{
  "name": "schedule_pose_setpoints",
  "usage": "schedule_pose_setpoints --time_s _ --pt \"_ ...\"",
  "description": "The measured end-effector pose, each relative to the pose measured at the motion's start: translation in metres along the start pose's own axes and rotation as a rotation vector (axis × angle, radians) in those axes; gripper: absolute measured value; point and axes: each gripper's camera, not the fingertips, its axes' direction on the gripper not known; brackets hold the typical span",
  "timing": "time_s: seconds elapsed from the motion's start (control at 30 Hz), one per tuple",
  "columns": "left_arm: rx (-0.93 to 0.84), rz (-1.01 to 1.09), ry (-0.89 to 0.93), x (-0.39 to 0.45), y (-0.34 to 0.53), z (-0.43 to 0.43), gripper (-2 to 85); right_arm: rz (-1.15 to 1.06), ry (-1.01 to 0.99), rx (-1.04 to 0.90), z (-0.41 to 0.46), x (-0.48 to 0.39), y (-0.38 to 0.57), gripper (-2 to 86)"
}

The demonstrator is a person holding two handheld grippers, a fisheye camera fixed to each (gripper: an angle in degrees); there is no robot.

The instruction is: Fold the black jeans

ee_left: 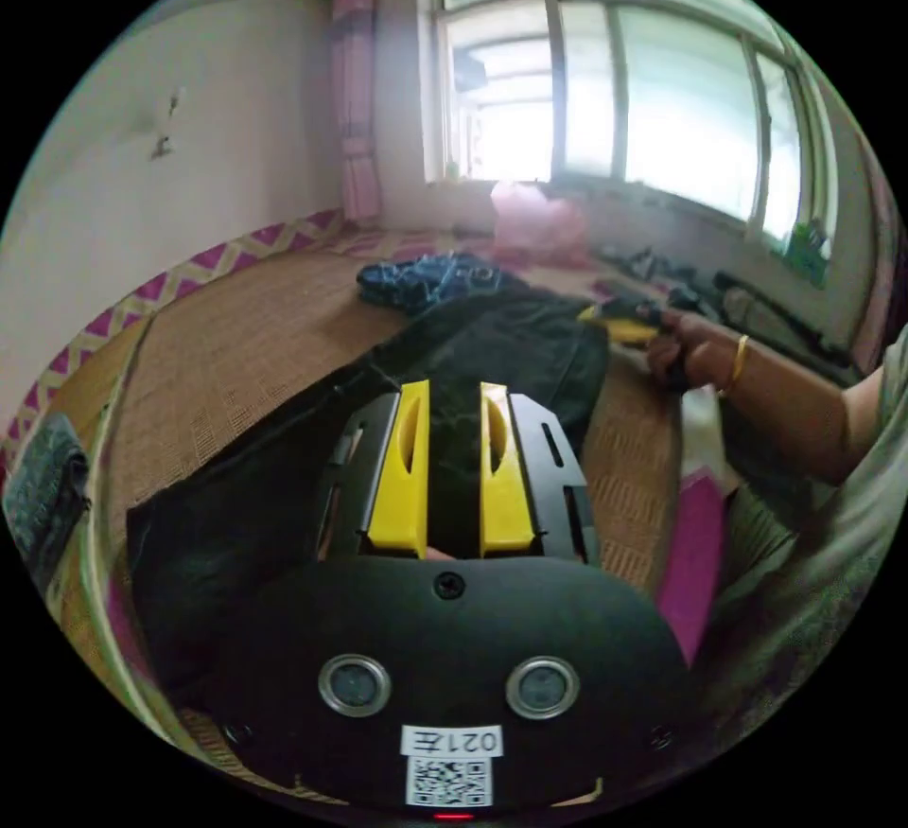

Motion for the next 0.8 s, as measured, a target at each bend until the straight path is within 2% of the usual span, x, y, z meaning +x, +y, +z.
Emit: schedule_pose_setpoints --time_s 0.07,0.17,0.33,0.43,0.57,0.63,0.7,0.8 --pt "0.049 -0.017 0.034 -0.004 0.007 -0.025 6.4 -0.050 -0.005 0.004 0.002 -0.024 0.009 4.6" --pt "0.033 0.006 0.001 -0.004 0.031 -0.066 5.5 -0.332 0.083 0.005 0.018 -0.111 0.036 4.5" --pt "-0.035 -0.037 -0.116 -0.016 0.093 -0.145 4.1 -0.981 0.284 -0.091 0.111 -0.300 0.153 4.8" --pt "-0.029 -0.112 -0.164 -0.028 0.123 -0.187 3.0 -1.309 0.367 -0.188 0.192 -0.368 0.256 4.8" --pt "-0.017 -0.182 -0.220 -0.038 0.150 -0.219 2.0 -1.554 0.455 -0.332 0.310 -0.380 0.380 4.9" --pt "-0.020 -0.226 -0.235 -0.047 0.162 -0.228 1.8 -1.697 0.600 -0.444 0.396 -0.344 0.453 4.9" --pt "-0.025 -0.260 -0.230 -0.054 0.169 -0.234 1.7 -1.771 0.749 -0.567 0.447 -0.308 0.488 4.9" --pt "-0.009 -0.292 -0.246 -0.065 0.178 -0.246 1.7 -1.713 0.692 -0.412 0.440 -0.320 0.496 4.9"
